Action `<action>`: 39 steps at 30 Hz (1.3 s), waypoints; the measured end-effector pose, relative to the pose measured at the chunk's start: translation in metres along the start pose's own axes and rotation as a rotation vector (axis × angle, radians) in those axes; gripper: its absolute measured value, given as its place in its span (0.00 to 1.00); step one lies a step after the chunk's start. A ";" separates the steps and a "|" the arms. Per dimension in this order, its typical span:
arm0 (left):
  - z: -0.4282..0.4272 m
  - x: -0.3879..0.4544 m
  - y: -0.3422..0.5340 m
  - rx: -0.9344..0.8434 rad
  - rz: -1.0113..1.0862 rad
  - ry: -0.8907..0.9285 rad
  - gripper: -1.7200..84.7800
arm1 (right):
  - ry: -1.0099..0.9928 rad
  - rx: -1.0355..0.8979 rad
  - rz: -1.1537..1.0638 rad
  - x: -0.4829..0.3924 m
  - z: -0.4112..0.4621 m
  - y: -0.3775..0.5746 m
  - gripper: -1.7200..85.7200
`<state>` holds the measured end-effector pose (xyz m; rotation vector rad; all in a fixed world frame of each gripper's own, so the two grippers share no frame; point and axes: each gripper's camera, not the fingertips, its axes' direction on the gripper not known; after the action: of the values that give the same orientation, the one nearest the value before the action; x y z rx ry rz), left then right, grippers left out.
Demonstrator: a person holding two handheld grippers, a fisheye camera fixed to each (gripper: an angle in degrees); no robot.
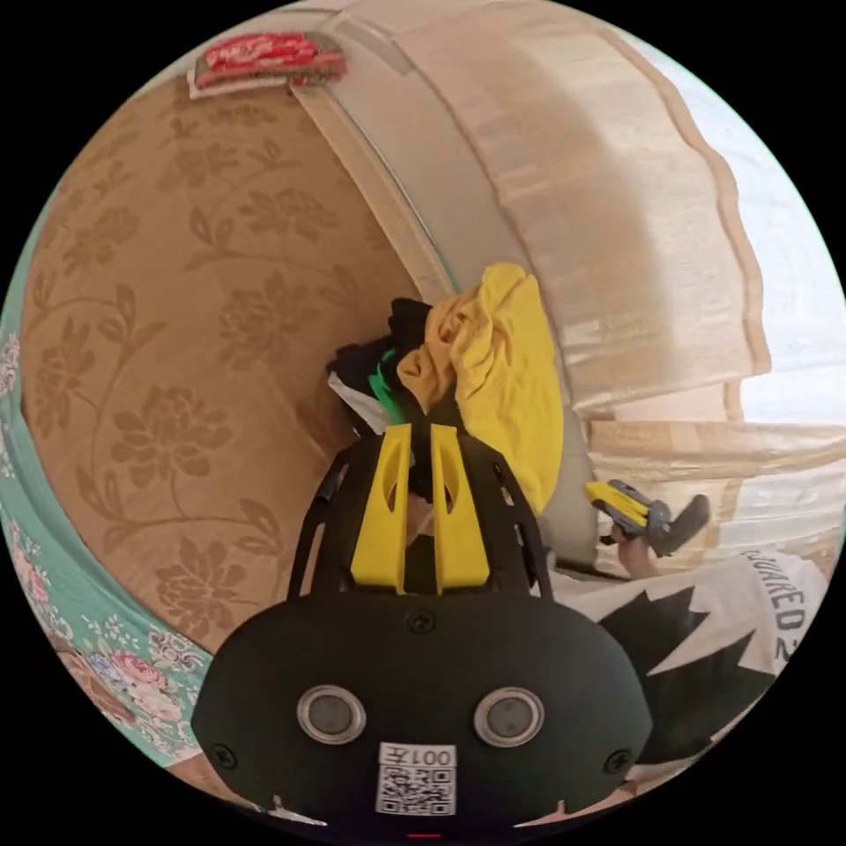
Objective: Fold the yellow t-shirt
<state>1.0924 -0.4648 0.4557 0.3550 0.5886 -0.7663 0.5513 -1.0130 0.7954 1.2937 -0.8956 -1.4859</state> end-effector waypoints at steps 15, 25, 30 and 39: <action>0.038 0.056 0.131 -0.029 0.125 -0.294 0.01 | 0.022 -0.139 -0.362 -0.206 0.020 -0.114 0.02; -0.039 0.039 0.322 0.199 0.074 -0.192 0.01 | 0.007 0.024 -0.415 -0.264 -0.060 -0.113 0.02; -0.124 0.079 0.453 0.407 0.230 -0.494 0.01 | 0.197 0.241 -0.519 -0.319 -0.127 -0.134 0.05; -0.279 0.084 0.738 0.856 0.220 -0.988 0.01 | 0.177 0.508 -0.517 -0.504 -0.221 -0.197 0.06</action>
<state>1.5795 0.1266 0.2511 0.7340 -0.7336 -0.8407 0.7331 -0.4622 0.7215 2.1214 -0.8935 -1.5408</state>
